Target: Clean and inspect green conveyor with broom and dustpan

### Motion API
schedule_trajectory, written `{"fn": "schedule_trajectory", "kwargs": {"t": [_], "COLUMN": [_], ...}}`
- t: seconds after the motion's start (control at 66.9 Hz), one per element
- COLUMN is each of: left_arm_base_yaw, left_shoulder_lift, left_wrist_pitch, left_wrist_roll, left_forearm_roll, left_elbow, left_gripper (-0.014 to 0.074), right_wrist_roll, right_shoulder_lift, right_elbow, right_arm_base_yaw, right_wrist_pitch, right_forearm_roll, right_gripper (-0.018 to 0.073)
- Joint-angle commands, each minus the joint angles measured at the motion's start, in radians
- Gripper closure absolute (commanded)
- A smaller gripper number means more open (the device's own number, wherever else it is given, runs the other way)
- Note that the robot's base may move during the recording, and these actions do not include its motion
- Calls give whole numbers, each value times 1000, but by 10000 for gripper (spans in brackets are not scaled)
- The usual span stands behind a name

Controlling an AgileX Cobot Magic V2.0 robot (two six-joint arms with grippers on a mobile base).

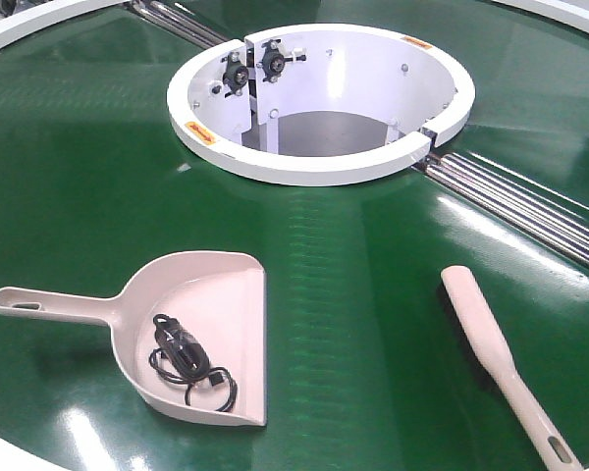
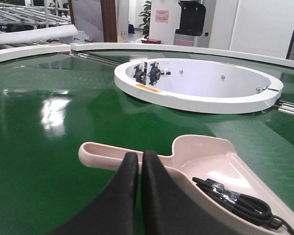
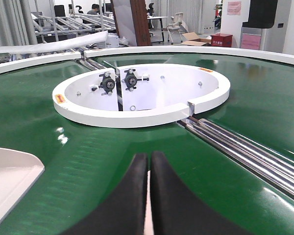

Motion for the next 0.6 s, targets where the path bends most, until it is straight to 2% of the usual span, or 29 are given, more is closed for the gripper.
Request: {"fn": "schedule_trajectory", "kwargs": {"t": [0.0,0.583], "left_arm_base_yaw": [2,2], "left_shoulder_lift": [-14,-14], "left_wrist_pitch": [-67,-67], "left_wrist_roll": [-8,-8], "left_forearm_roll": [-1,-1], "left_elbow": [30,30], "left_gripper": [604,604], "right_wrist_roll": [-6,-7], "right_shoulder_lift": [12,12], "right_elbow": [-25,-20], "right_arm_base_yaw": [-1,-5], "right_wrist_pitch": [-67,-64], "right_forearm_roll": [5,-6], "right_gripper": [569,569]}}
